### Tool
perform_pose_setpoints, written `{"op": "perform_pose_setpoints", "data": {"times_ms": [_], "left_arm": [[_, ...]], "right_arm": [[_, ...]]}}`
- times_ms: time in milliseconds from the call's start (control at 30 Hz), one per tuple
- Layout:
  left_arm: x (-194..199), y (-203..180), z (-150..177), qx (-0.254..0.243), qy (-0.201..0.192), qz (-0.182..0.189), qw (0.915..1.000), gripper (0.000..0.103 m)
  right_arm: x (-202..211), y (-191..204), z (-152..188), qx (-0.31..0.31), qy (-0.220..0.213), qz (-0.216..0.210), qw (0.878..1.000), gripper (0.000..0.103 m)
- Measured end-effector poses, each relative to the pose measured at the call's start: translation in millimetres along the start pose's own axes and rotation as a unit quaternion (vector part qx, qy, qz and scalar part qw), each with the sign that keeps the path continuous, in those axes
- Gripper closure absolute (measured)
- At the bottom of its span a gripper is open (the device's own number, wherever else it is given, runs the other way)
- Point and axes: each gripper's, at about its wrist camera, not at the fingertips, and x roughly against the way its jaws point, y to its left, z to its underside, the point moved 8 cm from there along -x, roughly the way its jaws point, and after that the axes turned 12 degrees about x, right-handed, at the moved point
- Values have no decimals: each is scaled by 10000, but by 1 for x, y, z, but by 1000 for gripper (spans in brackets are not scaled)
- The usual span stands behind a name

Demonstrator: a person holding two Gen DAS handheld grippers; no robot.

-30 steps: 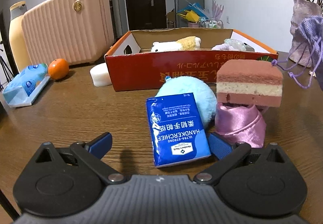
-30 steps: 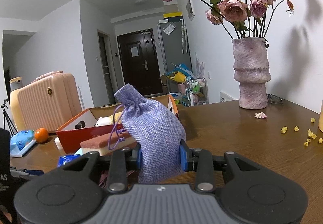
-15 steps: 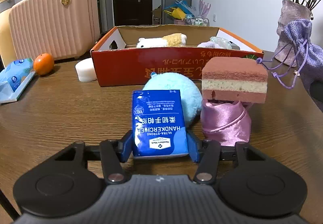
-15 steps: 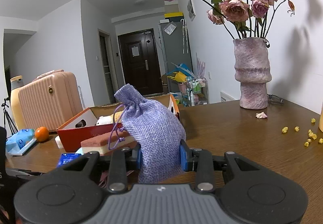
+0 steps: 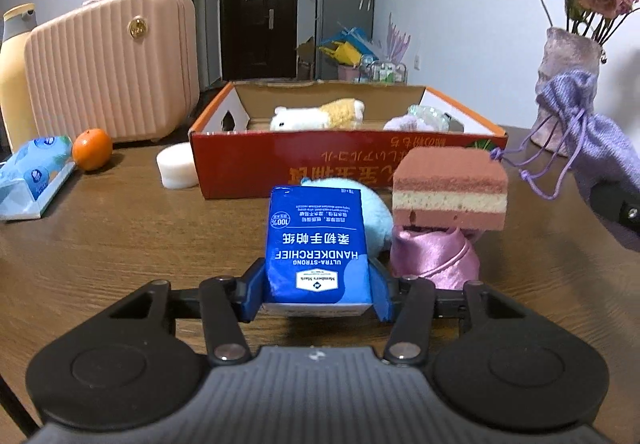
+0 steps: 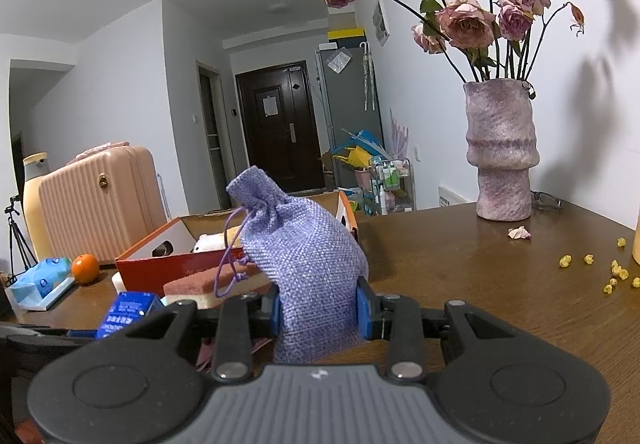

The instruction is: Organize soft objects

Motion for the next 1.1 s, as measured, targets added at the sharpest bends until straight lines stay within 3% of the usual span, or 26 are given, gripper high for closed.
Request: {"op": "perform_pose_setpoints", "data": {"times_ms": [633, 1100], "left_arm": [[30, -1, -25, 22, -665, 205, 9976, 50], [15, 6, -58, 219, -1008, 155, 9945, 50]], "right_arm": [[-3, 8, -9, 246, -406, 82, 9988, 70], [-36, 10, -18, 305, -556, 93, 9979, 70]]}}
